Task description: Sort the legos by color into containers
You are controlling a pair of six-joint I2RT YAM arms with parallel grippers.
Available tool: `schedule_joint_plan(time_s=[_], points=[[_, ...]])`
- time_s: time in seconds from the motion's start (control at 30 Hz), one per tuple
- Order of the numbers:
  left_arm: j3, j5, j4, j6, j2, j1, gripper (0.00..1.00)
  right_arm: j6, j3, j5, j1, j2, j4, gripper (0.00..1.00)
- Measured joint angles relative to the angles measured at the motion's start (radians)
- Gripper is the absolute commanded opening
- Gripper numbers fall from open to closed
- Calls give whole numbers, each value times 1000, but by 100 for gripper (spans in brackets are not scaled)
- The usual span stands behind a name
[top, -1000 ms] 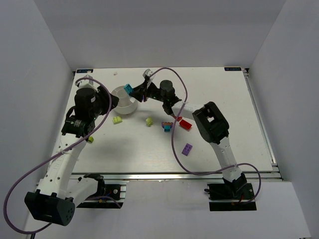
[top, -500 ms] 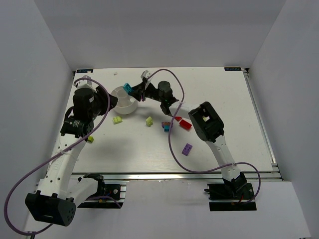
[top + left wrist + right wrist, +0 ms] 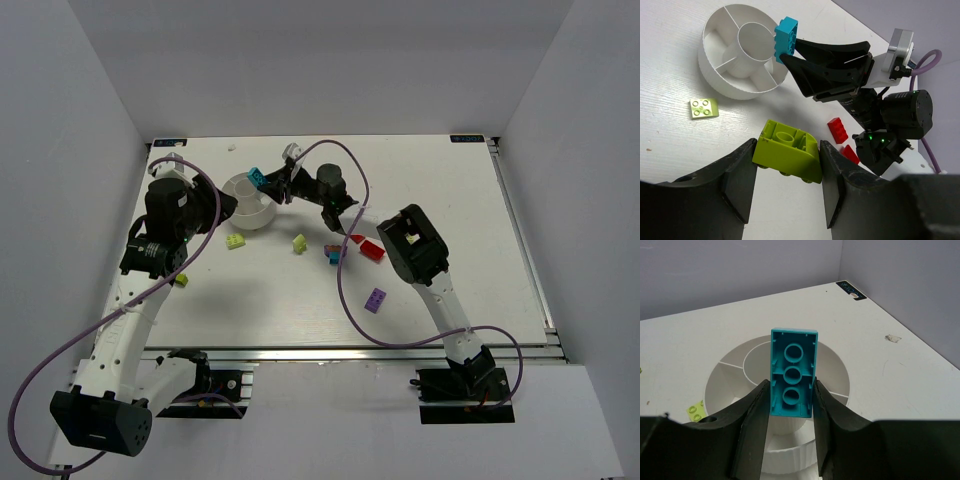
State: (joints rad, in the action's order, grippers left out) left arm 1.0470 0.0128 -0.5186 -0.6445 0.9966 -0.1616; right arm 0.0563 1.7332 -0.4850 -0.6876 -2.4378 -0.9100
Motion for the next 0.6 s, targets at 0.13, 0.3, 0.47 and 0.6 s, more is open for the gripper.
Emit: schedule_joint_plan(time_s=[0.13,0.3,0.47,0.6], points=[[0,2,-3,0,0,2,21,-6,-11,0,1,-2,-12,42],[0,3,-5,0,0,3,21,-2,-31,-1,4,-2,-34,46],[0,3,-5,-1,0,3,21,3,-46,-2,9,-2,-44,49],[0,3,-5,-3,0,3,21,12,-50,-4,14,-2,-47,58]])
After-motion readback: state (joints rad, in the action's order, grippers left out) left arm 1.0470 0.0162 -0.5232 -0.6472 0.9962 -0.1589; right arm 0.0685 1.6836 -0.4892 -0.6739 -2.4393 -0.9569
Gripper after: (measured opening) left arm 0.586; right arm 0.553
